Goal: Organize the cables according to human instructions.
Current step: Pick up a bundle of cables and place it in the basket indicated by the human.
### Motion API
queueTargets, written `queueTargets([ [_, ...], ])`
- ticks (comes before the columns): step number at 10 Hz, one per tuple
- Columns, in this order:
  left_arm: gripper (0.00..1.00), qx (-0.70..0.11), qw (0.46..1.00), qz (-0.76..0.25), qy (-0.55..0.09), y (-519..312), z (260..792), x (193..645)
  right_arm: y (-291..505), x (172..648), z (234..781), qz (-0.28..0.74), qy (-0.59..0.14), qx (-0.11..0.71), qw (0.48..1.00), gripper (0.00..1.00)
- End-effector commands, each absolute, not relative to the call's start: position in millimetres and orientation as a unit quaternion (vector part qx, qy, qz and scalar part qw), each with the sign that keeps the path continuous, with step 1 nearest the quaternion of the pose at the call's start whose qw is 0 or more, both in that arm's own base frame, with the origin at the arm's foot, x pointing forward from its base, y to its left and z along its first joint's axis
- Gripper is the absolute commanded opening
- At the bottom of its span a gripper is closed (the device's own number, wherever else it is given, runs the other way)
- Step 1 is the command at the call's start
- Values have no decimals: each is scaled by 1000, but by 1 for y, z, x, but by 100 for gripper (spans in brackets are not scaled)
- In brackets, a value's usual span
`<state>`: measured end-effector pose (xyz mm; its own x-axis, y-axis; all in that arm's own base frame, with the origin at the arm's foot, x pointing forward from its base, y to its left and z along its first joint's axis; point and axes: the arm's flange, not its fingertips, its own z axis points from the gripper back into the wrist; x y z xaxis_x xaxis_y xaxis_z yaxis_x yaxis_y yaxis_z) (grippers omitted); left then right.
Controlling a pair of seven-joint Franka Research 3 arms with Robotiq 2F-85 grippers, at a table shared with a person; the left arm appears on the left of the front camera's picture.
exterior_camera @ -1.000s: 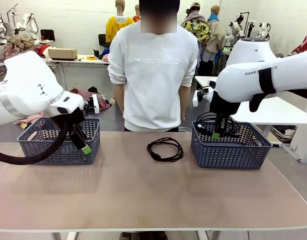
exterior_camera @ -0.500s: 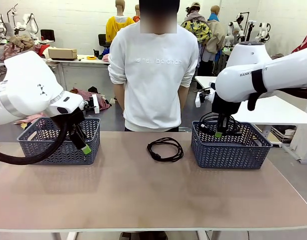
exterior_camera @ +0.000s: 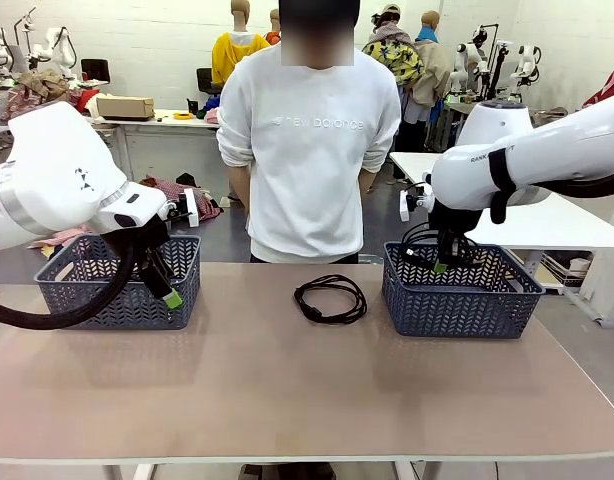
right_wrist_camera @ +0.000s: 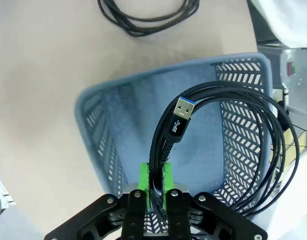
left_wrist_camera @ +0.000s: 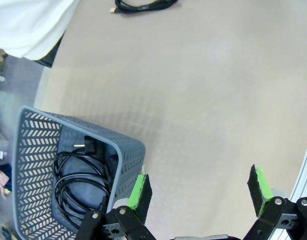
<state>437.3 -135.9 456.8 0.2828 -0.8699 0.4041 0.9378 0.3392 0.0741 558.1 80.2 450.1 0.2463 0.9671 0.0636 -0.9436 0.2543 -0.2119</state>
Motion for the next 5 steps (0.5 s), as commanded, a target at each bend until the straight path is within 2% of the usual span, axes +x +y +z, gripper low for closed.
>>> queueTargets([
  [1,100,-87,798,-565,-189,-134,458,438,67,571,447,617,-98,-51,779,13],
  [5,100,-87,798,-565,-189,-134,458,438,57,585,432,608,-107,-45,786,13],
])
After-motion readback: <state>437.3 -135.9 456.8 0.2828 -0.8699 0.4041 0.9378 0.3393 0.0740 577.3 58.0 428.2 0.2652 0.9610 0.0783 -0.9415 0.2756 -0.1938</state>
